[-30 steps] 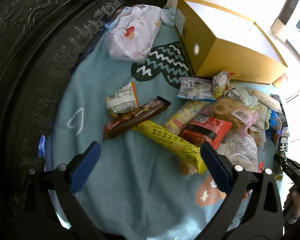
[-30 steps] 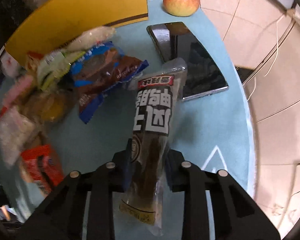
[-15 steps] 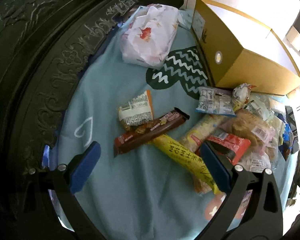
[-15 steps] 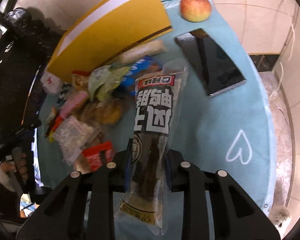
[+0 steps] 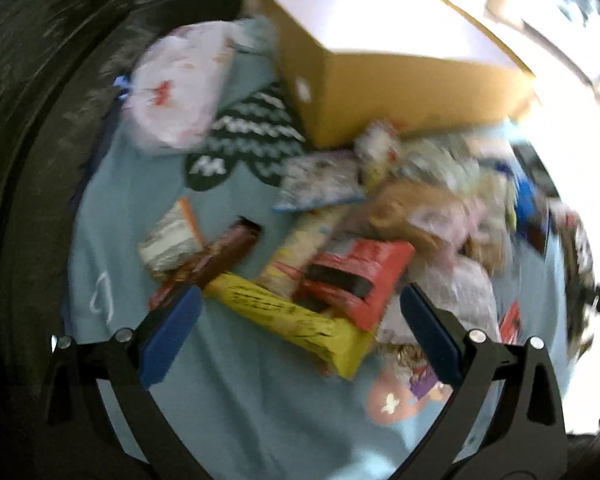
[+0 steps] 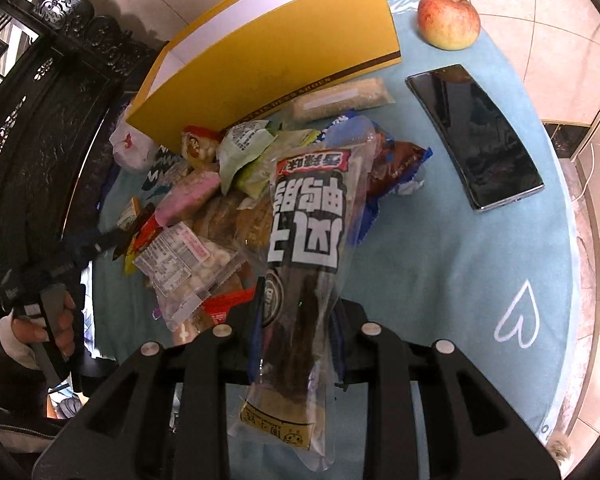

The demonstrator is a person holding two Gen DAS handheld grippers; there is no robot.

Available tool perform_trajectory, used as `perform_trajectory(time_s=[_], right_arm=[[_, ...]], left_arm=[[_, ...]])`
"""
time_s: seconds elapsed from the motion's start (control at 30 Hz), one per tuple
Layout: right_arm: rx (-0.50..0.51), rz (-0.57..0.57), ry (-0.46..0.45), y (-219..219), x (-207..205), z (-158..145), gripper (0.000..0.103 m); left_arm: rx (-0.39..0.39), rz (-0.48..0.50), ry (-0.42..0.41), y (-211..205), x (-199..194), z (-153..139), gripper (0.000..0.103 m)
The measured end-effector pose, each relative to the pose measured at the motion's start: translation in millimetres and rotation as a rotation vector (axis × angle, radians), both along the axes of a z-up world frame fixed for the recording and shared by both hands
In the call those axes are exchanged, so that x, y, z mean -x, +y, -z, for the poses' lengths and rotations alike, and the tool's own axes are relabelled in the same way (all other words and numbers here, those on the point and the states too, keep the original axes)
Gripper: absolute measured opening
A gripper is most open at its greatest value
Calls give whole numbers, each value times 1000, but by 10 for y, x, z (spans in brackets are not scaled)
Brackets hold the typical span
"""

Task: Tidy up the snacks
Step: 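Grasp the red snack packet with the left tool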

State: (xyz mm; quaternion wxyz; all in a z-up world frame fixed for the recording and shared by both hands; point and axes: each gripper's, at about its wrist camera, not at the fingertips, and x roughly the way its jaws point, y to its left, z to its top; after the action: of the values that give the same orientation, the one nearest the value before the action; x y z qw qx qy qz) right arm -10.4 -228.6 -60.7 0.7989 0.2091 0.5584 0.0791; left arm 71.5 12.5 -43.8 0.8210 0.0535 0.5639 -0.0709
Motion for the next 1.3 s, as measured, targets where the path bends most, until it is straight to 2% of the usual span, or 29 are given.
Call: perform_trajectory(time_s=[0.1, 0.2, 0.27, 0.33, 0.4, 0.43, 0.47, 0.57, 0.67, 0.83, 0.93, 1.03, 1.17, 1.3], right_arm=[[-5, 0, 5, -6, -4, 7, 28], [-7, 1, 9, -8, 4, 7, 28], [-6, 2, 10, -16, 6, 6, 28], [-7, 5, 11, -22, 2, 3, 28], [-5, 3, 9, -20, -4, -7, 28], [-5, 2, 7, -18, -7, -13, 28], [-7, 2, 4, -14, -10, -23, 28], [-12, -4, -4, -4, -16, -40, 28], [-24, -11, -11, 17, -34, -69, 28], [-39, -35, -31, 72, -81, -151, 28], [-53, -43, -54, 84, -125, -250, 28], [-82, -45, -96, 64, -203, -433, 28], [-126, -39, -190, -1, -434, -784, 29], [-180, -9, -275, -102, -905, -1054, 29]], left_arm=[[-16, 57, 14, -116, -9, 127, 101], [-15, 55, 43, -151, -63, 264, 96], [3, 53, 68, -139, -118, 350, 68], [28, 74, 83, -142, -161, 407, 36], [-8, 95, 66, -194, -173, 385, 33], [-9, 96, 62, -202, -171, 363, 29], [30, 85, 60, -179, -163, 310, 23], [148, 67, 13, -84, -86, 24, 23], [206, 74, -23, -32, -3, -214, 23], [247, 46, -45, 65, 41, -396, 22], [243, 40, -60, 87, 48, -490, 22], [271, 44, -108, 78, -13, -717, 22], [300, 65, -193, -19, -220, -1074, 18], [312, 81, -261, -210, -629, -1279, 18]])
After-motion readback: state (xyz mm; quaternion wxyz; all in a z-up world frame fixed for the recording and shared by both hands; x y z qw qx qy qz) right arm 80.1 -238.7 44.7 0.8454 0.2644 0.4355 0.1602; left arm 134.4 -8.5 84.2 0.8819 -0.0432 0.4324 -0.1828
